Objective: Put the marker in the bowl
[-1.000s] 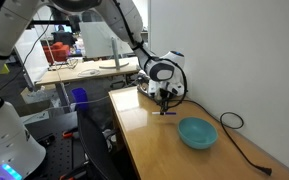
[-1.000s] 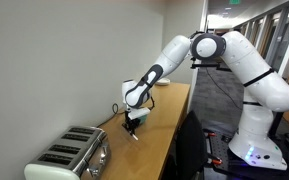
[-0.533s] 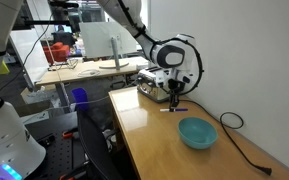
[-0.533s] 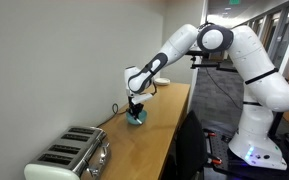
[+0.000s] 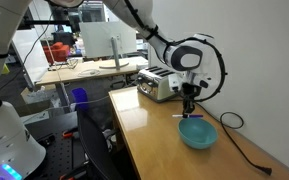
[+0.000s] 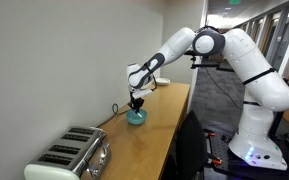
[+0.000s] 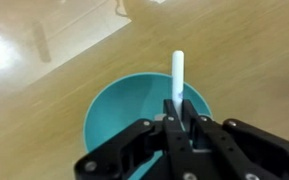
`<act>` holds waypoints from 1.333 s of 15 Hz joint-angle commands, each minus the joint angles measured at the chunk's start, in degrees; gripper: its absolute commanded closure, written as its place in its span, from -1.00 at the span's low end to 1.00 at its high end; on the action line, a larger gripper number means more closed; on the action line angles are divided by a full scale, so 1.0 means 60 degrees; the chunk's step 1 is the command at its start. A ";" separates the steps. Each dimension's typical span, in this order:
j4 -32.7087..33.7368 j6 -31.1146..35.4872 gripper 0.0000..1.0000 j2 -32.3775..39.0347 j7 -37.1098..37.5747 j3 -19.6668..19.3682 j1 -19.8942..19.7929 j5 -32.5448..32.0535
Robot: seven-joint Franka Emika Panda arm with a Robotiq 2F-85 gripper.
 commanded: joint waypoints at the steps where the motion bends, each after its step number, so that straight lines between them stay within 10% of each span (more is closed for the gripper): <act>1: 0.1302 -0.0855 0.94 0.0685 -0.0063 0.0005 -0.0308 0.0095; 7: 0.2923 -0.1635 0.94 0.1739 0.0098 -0.0027 -0.0637 0.0122; 8: 0.3140 -0.1754 0.24 0.1882 0.0133 -0.0016 -0.0682 0.0162; 17: 0.2325 -0.1830 -0.93 0.0833 0.0129 0.0124 -0.0490 0.0281; 20: 0.1671 -0.2215 -1.00 -0.0007 0.0178 0.0089 -0.0260 0.0087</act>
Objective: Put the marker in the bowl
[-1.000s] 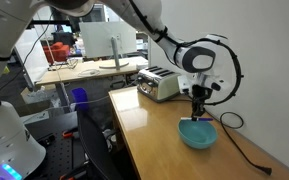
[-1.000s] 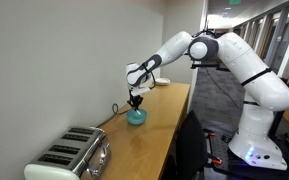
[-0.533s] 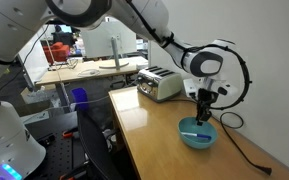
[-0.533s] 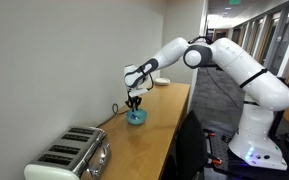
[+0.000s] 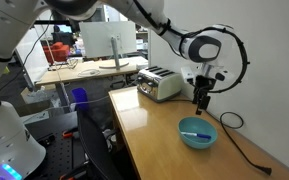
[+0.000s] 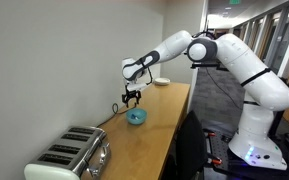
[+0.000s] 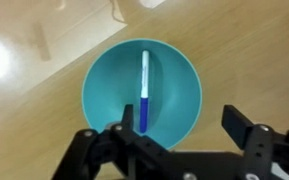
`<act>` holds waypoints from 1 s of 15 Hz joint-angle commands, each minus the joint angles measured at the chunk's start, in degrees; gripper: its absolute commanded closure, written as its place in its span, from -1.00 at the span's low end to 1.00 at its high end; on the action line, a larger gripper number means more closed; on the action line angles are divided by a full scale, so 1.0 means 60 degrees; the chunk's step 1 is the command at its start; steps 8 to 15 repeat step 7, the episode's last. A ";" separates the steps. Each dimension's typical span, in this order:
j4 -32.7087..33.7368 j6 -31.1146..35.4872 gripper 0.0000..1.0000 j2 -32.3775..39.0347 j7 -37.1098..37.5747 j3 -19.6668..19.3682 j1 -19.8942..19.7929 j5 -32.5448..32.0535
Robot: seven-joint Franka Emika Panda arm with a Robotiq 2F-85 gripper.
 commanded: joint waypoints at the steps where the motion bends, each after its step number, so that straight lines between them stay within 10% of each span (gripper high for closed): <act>1: -0.1255 -0.0266 -1.00 -0.1245 0.0135 -0.0117 0.0286 -0.0118; 15: -0.2430 -0.0697 -1.00 -0.2816 0.0203 -0.0310 0.0603 -0.0961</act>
